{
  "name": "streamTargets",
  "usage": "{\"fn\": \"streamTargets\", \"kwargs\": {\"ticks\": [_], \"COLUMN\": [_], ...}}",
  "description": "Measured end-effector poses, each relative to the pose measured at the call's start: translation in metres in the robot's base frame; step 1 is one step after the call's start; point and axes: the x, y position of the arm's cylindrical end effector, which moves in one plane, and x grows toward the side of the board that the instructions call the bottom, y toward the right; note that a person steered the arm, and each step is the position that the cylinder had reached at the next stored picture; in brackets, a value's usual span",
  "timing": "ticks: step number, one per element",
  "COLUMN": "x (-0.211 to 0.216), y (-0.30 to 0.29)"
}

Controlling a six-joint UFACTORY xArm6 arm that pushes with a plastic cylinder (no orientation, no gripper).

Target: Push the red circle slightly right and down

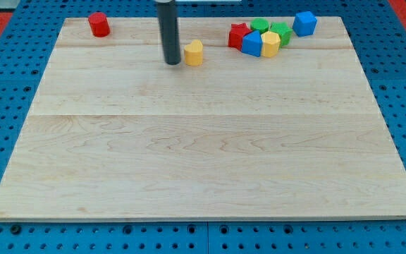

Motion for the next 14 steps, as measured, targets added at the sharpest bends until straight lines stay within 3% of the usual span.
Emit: {"fn": "streamTargets", "kwargs": {"ticks": [2, 3, 5, 6, 13, 14], "x": [-0.021, -0.020, 0.051, 0.061, 0.059, 0.040], "y": [0.070, 0.075, 0.005, -0.001, -0.022, -0.022]}}
